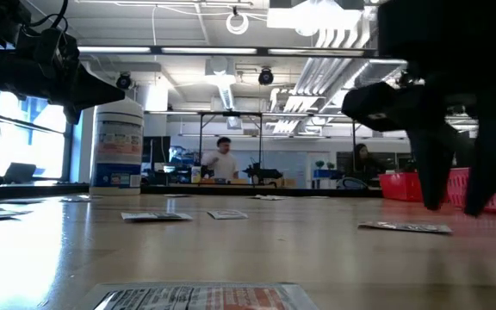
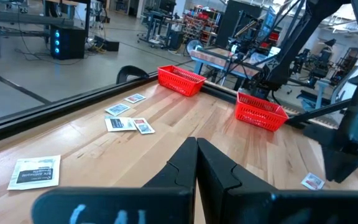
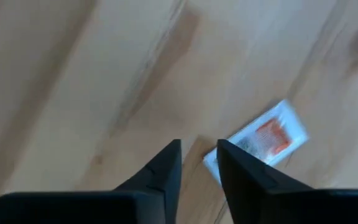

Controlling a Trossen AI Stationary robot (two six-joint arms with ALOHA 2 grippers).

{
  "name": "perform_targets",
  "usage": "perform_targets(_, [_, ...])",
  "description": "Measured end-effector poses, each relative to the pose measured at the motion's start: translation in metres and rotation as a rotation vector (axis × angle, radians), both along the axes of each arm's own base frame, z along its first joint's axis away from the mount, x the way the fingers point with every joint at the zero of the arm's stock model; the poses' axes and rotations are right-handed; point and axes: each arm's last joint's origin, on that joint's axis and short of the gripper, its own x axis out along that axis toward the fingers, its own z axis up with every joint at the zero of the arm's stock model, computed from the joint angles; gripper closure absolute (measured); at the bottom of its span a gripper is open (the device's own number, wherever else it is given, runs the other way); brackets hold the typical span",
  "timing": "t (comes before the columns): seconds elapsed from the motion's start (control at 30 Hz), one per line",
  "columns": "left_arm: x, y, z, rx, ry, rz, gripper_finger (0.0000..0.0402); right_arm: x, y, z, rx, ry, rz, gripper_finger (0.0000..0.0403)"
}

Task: Pick & Place First Aid Supplies
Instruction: Put the ointment pack into the top basket

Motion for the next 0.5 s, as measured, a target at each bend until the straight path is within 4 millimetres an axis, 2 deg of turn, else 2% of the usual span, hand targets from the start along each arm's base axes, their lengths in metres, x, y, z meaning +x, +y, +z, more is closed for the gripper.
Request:
perform_targets(0.17, [0.000,0.000,0.000,0.000,0.000,0.001,0.0401,-0.008,-0.002,-0.013,-0.037,-0.027,0.012,0.0291])
perform_targets(0.5, [0.000,0.000,0.000,0.000,0.000,0.000,0.0401,-0.006,-0.010,-0.015,-0.041,-0.017,0.007,0.0293])
